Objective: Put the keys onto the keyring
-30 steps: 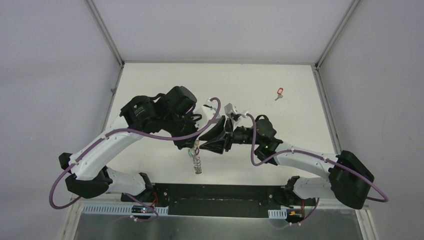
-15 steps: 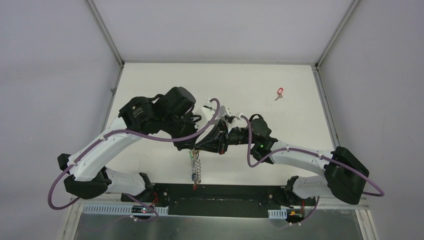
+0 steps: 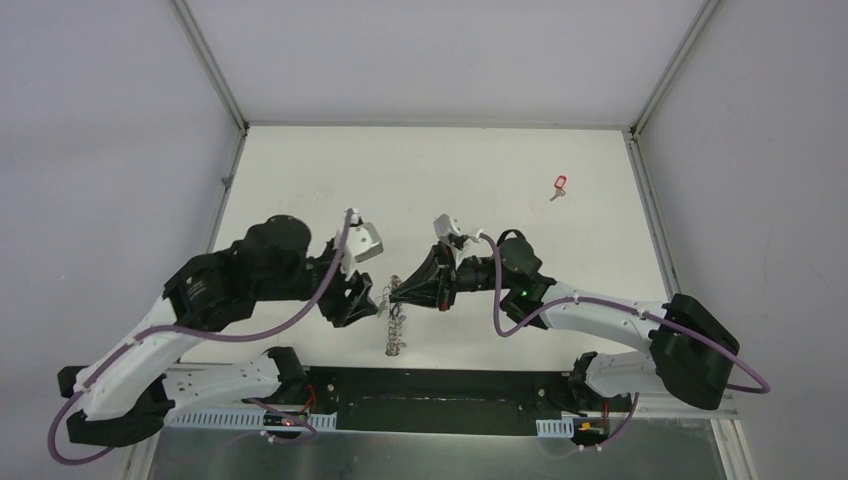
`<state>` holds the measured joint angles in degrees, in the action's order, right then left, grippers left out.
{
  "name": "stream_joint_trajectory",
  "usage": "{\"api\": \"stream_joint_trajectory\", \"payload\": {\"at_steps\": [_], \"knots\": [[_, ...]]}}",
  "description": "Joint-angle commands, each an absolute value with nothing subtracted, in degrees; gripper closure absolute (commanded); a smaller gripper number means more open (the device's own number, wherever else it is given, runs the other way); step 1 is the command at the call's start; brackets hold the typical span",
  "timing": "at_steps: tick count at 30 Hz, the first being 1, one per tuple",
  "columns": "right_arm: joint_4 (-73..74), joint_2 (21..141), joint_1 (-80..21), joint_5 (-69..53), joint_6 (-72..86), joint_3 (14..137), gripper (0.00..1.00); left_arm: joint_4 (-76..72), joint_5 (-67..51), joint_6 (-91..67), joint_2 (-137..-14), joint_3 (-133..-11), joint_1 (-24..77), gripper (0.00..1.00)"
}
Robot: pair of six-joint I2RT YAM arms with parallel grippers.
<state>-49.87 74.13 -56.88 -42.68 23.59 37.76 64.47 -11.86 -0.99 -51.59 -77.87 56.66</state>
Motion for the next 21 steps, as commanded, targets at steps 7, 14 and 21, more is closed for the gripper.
{"api": "stream_joint_trajectory", "payload": {"at_steps": [7, 14, 21], "knots": [[-54.40, 70.47, -57.08, -42.74, 23.43, 37.43, 1.00, 38.54, -14.20, -6.82, -32.83, -58.69, 57.13, 0.53], [-55.50, 70.18, -57.13, -43.81, 23.84, 37.05, 1.00, 35.08, -15.84, -6.87, -31.51, -54.27, 57.10, 0.57], [-55.52, 69.30, -57.13, -43.64, 23.68, 36.61, 1.00, 35.06, -15.37, -6.68, -33.76, -54.01, 57.06, 0.72]]}}
